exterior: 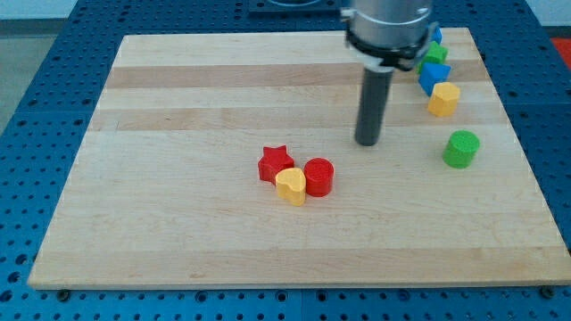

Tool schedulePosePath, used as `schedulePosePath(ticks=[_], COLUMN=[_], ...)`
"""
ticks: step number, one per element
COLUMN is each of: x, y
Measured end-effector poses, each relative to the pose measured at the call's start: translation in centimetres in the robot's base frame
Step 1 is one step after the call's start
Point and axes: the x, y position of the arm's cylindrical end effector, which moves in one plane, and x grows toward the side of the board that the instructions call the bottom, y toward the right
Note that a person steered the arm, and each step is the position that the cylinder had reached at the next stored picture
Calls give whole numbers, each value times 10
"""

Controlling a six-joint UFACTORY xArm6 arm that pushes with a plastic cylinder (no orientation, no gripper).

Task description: Point at the yellow hexagon

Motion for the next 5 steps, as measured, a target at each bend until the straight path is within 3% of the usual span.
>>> schedulePosePath(ticks=[3, 5], x=[-25, -62], y=[131, 144])
